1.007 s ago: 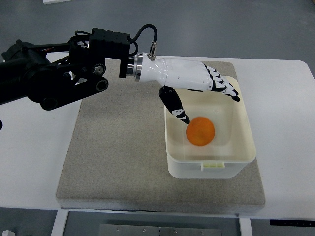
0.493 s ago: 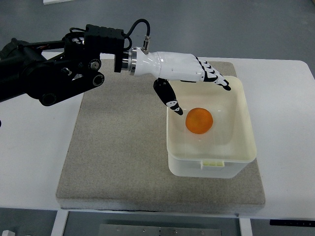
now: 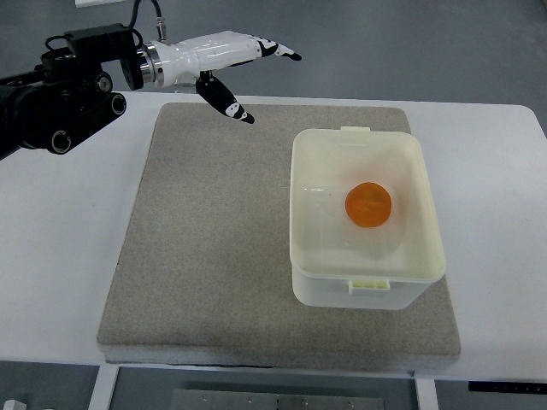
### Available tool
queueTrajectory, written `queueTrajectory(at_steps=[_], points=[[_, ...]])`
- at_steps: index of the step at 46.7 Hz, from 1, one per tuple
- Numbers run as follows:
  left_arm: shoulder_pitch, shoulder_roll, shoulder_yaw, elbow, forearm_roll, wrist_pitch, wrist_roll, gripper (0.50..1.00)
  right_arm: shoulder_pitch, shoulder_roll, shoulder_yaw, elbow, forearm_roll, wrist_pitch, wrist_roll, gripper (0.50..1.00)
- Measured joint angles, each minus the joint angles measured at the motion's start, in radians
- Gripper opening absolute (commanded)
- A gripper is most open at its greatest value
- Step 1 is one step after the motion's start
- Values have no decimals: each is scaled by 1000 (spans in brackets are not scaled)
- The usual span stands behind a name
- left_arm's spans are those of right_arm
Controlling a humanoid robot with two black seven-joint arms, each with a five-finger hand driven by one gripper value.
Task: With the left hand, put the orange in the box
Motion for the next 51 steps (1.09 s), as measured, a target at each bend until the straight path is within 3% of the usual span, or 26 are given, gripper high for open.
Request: queueTrajectory(at_steps=[12,22,26,38,51], points=[[26,-4,-5,76,-124,13,0,984,0,0,0,0,0,0,0,932],[51,-10,-5,94,-326,129,0,990,0,0,0,0,0,0,0,932],[58,-28,-4,130,-408,140,0,990,0,0,0,0,0,0,0,932],[67,-50,-2,206,-640,106,0,990,0,0,0,0,0,0,0,932],[114,-107,-7,278,-1015,3,0,990,0,0,0,0,0,0,0,932]])
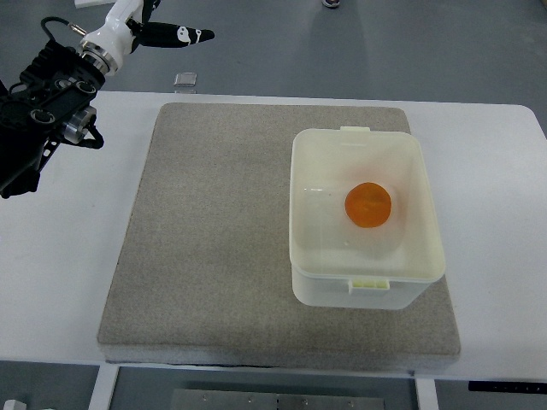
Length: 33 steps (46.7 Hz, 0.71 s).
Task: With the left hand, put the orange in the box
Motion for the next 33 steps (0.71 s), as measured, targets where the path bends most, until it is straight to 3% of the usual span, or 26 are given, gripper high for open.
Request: queueTrajectory(at_steps=[3,7,10,20,29,33], points=[[5,-18,-2,26,-102,-17,12,990,0,0,0,0,0,0,0,932],[8,-32,-11,40,-251,-35,109,990,0,0,0,0,0,0,0,932],[8,-34,-14,41,-329,-63,148,990,0,0,0,0,0,0,0,932],[27,-34,-167,62,-463,-219,175,990,0,0,0,0,0,0,0,932],[77,-61,-468,99,-563,-236,303,990,-1,0,0,0,0,0,0,932],[103,-79,-528,99,-575,-241,316,990,0,0,0,0,0,0,0,932]])
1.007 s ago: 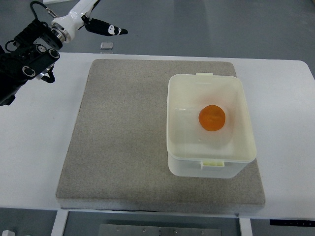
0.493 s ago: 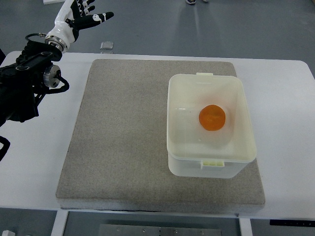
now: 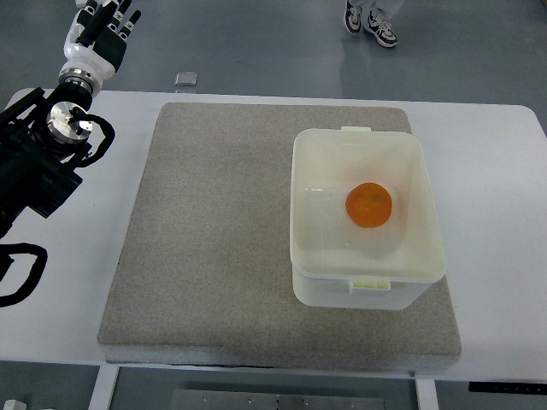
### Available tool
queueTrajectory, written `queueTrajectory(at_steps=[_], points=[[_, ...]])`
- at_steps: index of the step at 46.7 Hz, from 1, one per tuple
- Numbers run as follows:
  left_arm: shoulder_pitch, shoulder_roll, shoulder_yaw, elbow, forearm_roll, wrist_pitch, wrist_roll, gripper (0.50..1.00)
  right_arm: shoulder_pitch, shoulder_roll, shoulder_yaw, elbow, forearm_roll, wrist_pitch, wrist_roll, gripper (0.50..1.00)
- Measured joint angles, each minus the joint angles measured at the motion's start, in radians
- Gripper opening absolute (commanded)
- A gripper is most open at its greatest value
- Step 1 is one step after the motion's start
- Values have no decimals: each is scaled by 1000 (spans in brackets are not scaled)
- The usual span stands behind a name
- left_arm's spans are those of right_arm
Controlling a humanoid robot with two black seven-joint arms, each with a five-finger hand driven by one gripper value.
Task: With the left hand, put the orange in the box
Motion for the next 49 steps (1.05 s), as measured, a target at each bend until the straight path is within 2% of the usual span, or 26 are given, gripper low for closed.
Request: queueTrajectory(at_steps=[4,10,14,49], points=[[10,-3,-16,1,-3,-39,0,990,0,0,0,0,0,0,0,932],[12,-4,-18,27,-2,-148,-6,990,1,0,0,0,0,0,0,932],[12,-16,-18,62,-1,-178,-7,990,0,0,0,0,0,0,0,932],[26,-41,-33,64,-5,-177,-8,990,0,0,0,0,0,0,0,932]])
